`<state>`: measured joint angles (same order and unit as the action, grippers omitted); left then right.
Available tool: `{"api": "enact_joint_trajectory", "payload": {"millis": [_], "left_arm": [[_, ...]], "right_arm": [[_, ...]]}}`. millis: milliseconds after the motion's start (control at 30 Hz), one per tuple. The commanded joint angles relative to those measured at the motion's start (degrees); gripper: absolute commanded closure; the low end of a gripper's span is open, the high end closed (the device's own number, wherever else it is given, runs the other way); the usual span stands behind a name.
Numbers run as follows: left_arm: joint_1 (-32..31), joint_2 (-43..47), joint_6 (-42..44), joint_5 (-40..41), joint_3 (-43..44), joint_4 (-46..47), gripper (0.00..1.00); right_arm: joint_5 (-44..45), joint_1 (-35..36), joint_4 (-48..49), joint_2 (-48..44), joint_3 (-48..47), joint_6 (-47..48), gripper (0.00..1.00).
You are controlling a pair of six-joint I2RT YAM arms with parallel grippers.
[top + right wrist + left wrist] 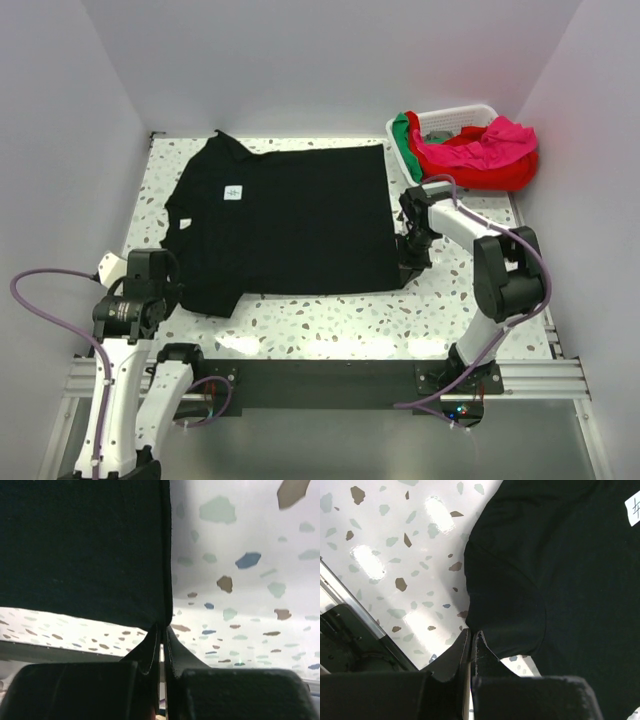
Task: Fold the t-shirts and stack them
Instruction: Fold the tshirt
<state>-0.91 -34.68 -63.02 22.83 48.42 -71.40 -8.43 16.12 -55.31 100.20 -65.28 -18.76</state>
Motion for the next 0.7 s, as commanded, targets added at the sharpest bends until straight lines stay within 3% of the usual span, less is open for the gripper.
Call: {"api": "enact_joint_trajectory", "payload": {"millis": [0, 300, 667], "left_arm": [[-0.32, 1.01, -0.7, 2.31, 3.17, -3.92, 1.0], [-0.32, -2.14, 8.53, -2.87, 1.68, 4.58, 1.0], [-0.32, -16.01, 20.92, -7.45, 5.18, 22.87, 1.0]], "right_arm": [[-0.1, 0.23, -6.03, -4.05, -0.73, 0.66, 1.0], [-1.77, 0.14, -8.15, -6.25, -1.6, -1.53, 1.0], [-1.16, -0.47, -8.32, 0.51, -13.99, -2.94, 1.0]]}}
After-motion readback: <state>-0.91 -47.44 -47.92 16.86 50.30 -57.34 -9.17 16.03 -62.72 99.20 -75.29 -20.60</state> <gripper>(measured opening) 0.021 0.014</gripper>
